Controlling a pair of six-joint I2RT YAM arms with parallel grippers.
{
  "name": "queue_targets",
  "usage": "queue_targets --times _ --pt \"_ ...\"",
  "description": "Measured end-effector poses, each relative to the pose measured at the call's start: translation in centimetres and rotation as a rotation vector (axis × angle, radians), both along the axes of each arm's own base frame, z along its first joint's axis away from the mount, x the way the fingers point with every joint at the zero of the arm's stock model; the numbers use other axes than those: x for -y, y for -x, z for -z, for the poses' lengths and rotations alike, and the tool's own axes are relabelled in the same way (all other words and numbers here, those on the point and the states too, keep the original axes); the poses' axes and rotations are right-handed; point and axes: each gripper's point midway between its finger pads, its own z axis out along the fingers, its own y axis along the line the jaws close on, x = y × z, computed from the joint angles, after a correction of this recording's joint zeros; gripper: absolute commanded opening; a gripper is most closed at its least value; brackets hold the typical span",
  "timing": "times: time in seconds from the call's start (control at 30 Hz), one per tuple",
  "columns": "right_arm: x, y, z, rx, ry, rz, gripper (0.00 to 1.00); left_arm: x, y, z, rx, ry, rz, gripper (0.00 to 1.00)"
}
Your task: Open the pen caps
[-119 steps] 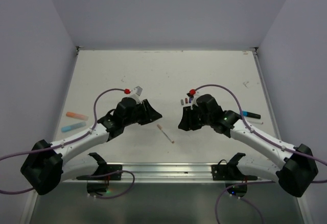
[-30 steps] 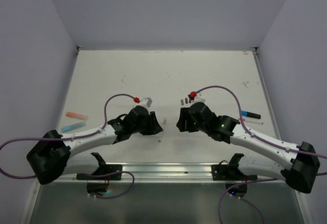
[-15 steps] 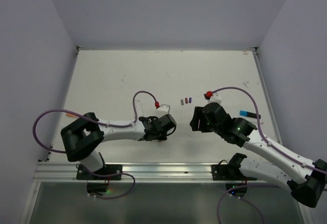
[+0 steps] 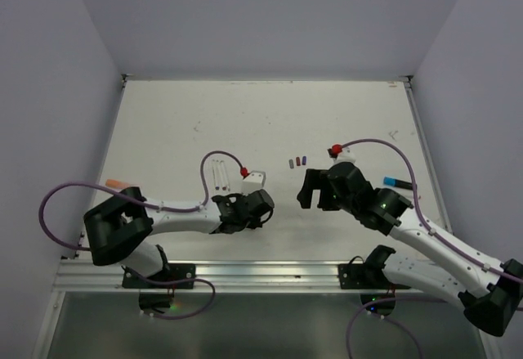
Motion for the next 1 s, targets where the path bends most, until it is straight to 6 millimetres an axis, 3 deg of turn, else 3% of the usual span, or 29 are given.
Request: queue_targets --times 0.13,0.3,0.4,0.63,1.0 --pt "-1.6 -0.8 -0.1 0.004 -0.075 -0.023 0.99 -1.4 1.2 -1.7 0.002 0.058 0.018 0.0" --pt "-5.5 -1.3 1.3 -0.024 -0.218 -0.09 0.88 0.7 1.4 -7.4 0.058 0.281 0.059 0.0" --pt "-7.5 -1.7 2.1 -0.046 -0.29 -0.112 0.83 1.8 1.7 -9.2 0.07 0.365 0.086 0.0" --pt "-10.5 -3.3 -0.3 0.022 -0.442 -0.144 0.7 2.1 2.8 -8.7 0.028 0.413 0.119 0.0" --pt "-11.4 -4.0 -0.2 0.024 -0.481 -0.135 0.63 2.5 3.1 -9.7 0.03 0.461 0.134 0.0"
